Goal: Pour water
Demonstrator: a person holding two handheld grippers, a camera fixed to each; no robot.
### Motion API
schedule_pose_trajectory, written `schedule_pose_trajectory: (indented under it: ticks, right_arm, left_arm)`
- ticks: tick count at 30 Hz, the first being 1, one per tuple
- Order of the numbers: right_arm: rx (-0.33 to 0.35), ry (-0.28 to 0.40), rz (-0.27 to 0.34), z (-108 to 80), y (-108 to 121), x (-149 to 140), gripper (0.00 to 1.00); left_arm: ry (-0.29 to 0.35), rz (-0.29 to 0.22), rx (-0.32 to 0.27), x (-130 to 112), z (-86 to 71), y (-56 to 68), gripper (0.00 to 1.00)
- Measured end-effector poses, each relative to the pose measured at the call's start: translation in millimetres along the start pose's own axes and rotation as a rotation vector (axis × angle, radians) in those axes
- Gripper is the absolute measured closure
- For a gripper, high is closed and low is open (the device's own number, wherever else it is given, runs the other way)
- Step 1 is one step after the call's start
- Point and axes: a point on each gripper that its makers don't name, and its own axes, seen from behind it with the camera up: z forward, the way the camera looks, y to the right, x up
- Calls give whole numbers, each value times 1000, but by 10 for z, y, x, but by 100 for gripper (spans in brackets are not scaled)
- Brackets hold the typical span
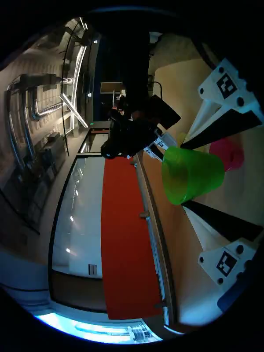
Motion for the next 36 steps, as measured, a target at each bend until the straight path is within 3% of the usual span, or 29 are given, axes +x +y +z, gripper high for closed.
schedule_pose_trajectory:
  ticks: [18, 36]
  right_arm:
    - [-30, 195, 31, -91, 42, 216, 9]
    - [-84, 469, 28, -654, -105, 746, 9]
  left_arm:
    - [12, -4, 10, 88, -27, -12, 17]
    - [8, 7, 11, 147, -36, 31, 17]
